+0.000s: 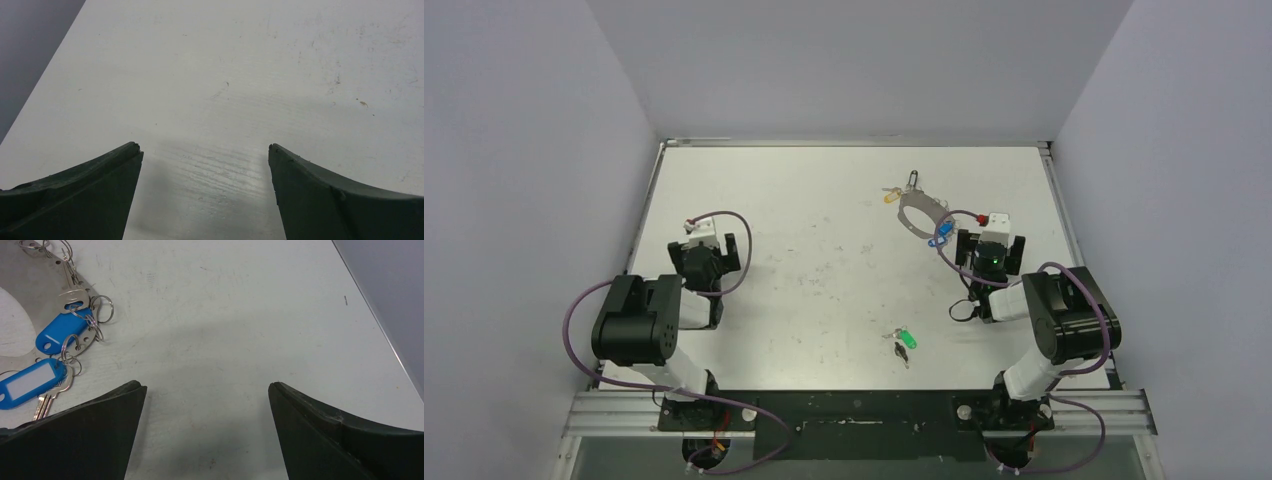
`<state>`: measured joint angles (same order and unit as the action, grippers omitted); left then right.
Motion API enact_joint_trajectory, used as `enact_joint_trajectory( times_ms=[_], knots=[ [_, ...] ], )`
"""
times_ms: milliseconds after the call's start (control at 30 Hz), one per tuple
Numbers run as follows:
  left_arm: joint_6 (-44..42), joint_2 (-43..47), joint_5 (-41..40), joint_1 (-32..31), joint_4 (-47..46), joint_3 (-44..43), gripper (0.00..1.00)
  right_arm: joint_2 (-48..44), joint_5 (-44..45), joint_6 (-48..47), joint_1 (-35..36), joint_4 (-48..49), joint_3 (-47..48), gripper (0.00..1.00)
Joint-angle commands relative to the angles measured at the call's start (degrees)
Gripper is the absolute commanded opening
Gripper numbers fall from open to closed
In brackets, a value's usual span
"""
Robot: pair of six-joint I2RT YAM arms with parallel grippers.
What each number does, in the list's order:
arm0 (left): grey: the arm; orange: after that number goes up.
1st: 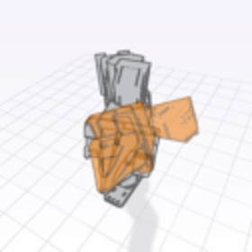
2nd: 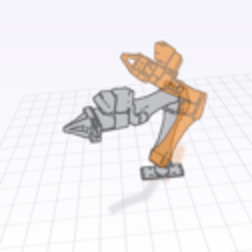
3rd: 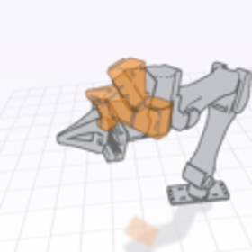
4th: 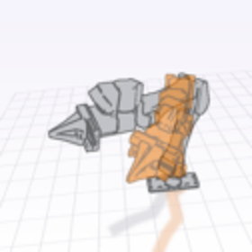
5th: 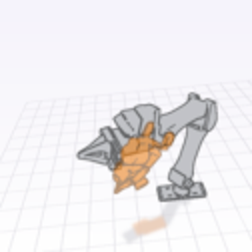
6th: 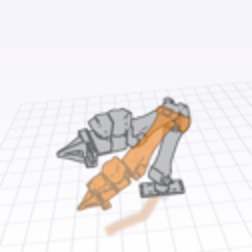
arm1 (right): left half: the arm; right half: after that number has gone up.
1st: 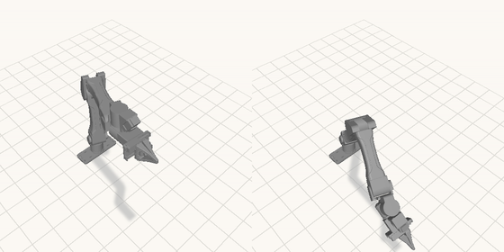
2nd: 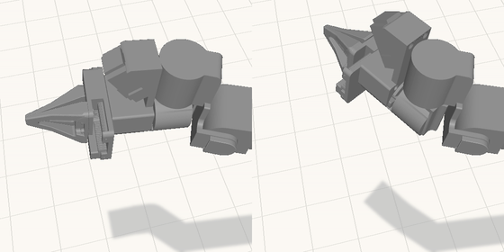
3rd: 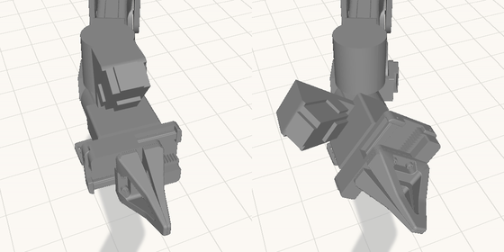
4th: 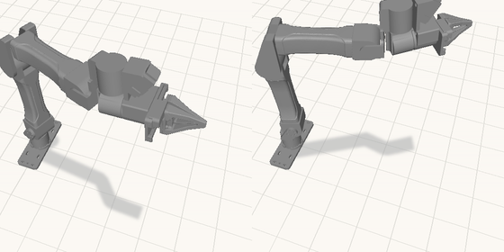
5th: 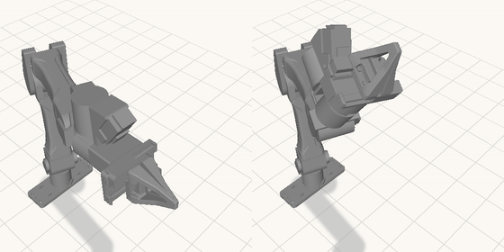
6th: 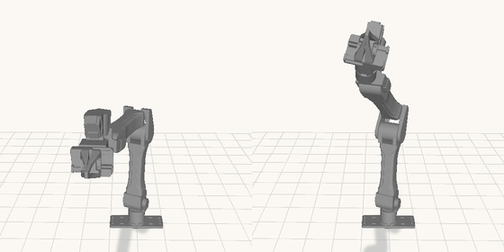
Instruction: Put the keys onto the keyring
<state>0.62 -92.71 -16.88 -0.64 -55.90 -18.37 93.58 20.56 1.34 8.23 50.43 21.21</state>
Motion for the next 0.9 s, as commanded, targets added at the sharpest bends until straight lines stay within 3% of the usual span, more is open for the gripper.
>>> enact_joint_trajectory(
  times_ms=[0, 300, 367, 433, 500, 567, 633, 767, 867],
  knots=[
    [0.87, 0.31, 1.20, 0.29, -1.05, -1.53, 0.97, -0.57, -0.31, 0.94, -0.40, 1.86, 1.55, 1.00],
    [0.72, 0.62, -0.38, 0.09, -1.44, -1.31, 0.97, -1.50, -1.26, -0.08, -0.15, 1.35, 1.71, 1.00],
    [0.79, 3.99, -5.65, -1.27, 1.90, -1.82, 0.97, -6.13, -2.89, -0.89, 0.75, -7.36, 4.77, 1.00],
    [-0.04, 10.55, -7.08, -2.77, 10.92, -3.72, 0.97, -10.42, -3.88, 1.89, 1.29, -25.15, 12.97, 1.00],
    [4.44, 17.95, -7.74, -3.96, 24.42, -8.12, 0.97, -11.31, -7.27, 5.21, 1.10, -35.67, 19.54, 1.00],
    [11.02, 23.40, -6.65, -3.78, 37.72, -13.51, 0.97, -12.43, -11.57, 6.82, 1.06, -39.35, 22.28, 1.00],
    [15.69, 27.28, -4.32, -3.54, 49.39, -19.28, 0.97, -14.01, -9.50, 12.28, 0.91, -43.16, 24.33, 1.00],
    [21.97, 31.77, 4.85, -2.92, 63.54, -23.87, 0.97, -14.02, -5.51, 23.61, -1.06, -53.30, 28.88, 1.00],
    [29.16, 34.27, 10.95, -1.90, 68.91, -23.33, 0.97, -10.84, -21.42, 30.97, -7.19, -60.22, 34.24, 1.00]
  ],
)
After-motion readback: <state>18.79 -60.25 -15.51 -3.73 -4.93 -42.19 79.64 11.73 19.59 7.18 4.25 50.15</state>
